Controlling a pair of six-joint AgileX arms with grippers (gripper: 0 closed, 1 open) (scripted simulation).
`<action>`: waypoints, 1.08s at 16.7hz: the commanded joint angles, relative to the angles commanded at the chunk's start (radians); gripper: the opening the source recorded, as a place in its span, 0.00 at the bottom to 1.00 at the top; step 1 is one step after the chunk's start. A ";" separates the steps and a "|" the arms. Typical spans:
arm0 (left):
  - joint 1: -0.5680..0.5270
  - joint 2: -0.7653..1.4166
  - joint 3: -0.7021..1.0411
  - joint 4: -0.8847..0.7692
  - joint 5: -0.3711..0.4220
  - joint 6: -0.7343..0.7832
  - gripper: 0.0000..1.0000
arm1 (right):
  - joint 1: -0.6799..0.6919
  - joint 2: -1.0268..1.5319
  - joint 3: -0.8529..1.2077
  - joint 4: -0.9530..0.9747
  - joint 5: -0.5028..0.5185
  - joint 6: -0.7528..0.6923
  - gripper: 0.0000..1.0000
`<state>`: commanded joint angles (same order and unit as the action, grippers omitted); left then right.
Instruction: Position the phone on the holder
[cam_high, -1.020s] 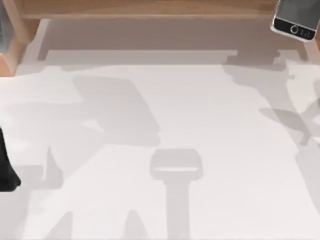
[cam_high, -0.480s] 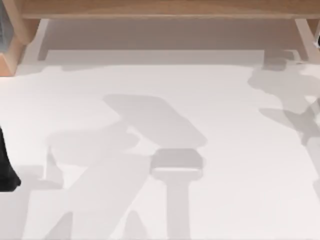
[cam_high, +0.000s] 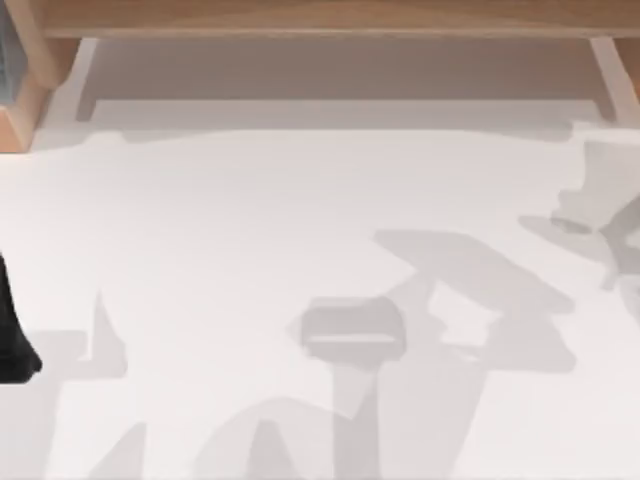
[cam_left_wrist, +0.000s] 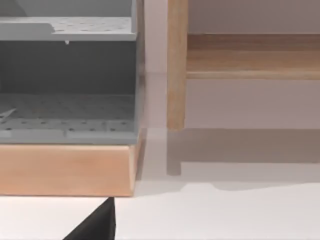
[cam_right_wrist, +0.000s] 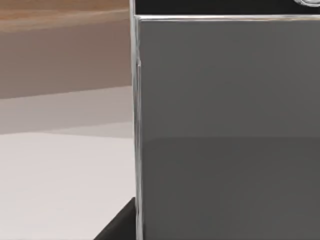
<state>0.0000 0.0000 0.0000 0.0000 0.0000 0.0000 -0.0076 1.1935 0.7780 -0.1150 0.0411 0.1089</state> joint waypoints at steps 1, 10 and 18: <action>0.000 0.000 0.000 0.000 0.000 0.000 1.00 | -0.020 -0.019 -0.049 0.048 0.000 -0.026 0.00; 0.000 0.000 0.000 0.000 0.000 0.000 1.00 | -0.084 -0.074 -0.157 0.155 0.009 -0.104 0.00; 0.000 0.000 0.000 0.000 0.000 0.000 1.00 | -0.072 -0.012 -0.142 0.187 0.020 -0.074 0.00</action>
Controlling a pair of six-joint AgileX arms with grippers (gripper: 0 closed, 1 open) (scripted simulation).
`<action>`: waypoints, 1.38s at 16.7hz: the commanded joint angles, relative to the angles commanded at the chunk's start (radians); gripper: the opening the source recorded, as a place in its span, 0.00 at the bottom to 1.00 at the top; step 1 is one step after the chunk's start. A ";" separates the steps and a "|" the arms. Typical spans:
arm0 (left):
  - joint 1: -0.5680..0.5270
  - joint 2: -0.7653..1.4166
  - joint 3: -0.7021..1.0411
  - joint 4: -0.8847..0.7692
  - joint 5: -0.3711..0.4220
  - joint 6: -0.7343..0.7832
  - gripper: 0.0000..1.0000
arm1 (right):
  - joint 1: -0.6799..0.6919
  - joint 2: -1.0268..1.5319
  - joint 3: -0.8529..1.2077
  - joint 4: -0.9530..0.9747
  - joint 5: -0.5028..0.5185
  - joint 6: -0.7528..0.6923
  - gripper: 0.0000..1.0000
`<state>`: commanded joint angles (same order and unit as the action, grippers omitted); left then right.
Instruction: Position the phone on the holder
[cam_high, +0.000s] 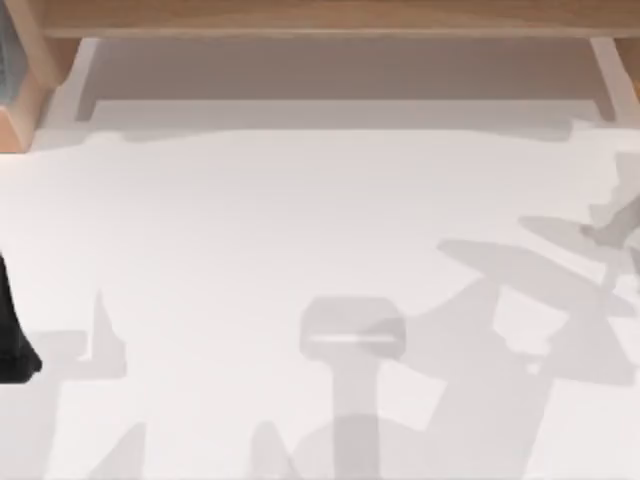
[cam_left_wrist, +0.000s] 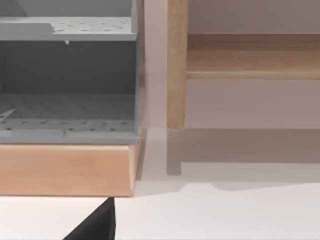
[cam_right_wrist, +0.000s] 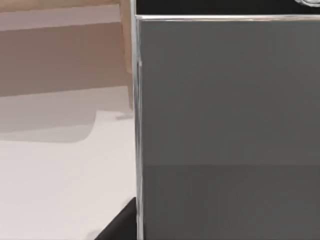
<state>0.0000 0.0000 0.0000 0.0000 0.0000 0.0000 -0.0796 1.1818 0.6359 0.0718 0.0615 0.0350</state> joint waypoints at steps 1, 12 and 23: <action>0.000 0.000 0.000 0.000 0.000 0.000 1.00 | 0.000 0.022 0.014 0.024 -0.001 0.002 0.00; 0.000 0.000 0.000 0.000 0.000 0.000 1.00 | -0.020 0.179 0.048 0.148 -0.016 -0.031 0.08; 0.000 0.000 0.000 0.000 0.000 0.000 1.00 | -0.020 0.179 0.048 0.148 -0.016 -0.031 0.90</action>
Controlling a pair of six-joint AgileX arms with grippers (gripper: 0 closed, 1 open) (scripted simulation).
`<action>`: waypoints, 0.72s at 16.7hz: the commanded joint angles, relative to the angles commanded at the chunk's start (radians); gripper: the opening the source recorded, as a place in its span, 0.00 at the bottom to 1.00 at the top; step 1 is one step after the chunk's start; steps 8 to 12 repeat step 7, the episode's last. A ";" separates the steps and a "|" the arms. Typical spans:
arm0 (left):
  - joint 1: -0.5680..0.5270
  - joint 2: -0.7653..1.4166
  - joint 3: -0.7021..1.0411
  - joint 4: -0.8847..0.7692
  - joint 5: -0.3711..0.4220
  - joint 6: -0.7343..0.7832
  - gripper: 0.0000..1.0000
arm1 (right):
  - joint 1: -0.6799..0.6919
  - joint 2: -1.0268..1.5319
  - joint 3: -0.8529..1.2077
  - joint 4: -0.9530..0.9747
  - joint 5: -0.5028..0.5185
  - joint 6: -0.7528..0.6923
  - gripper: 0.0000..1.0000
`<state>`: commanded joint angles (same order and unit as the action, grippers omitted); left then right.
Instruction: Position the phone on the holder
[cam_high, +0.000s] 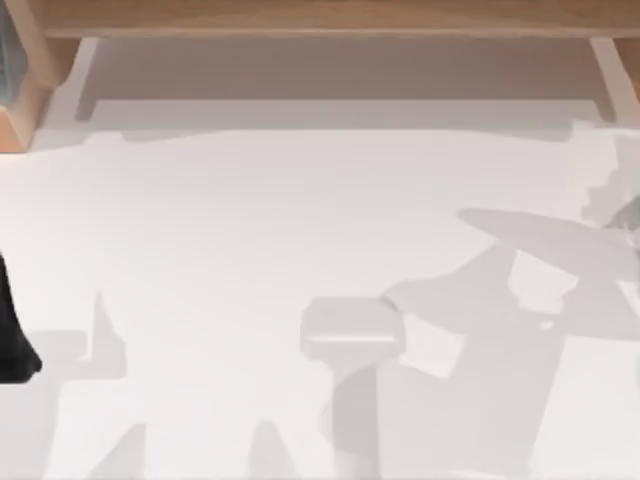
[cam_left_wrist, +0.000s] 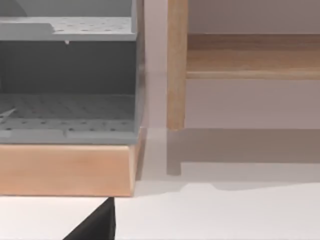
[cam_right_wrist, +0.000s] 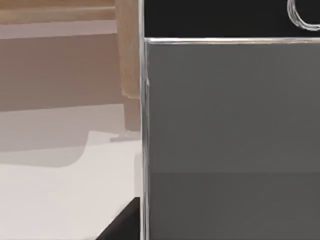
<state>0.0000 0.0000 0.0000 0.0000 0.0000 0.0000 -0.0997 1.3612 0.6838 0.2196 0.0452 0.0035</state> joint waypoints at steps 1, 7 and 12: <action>0.000 0.000 0.000 0.000 0.000 0.000 1.00 | 0.000 0.000 0.000 0.000 0.000 0.000 0.98; 0.000 0.000 0.000 0.000 0.000 0.000 1.00 | 0.000 0.000 0.000 0.000 0.000 0.000 1.00; 0.000 0.000 0.000 0.000 0.000 0.000 1.00 | 0.000 0.000 0.000 0.000 0.000 0.000 1.00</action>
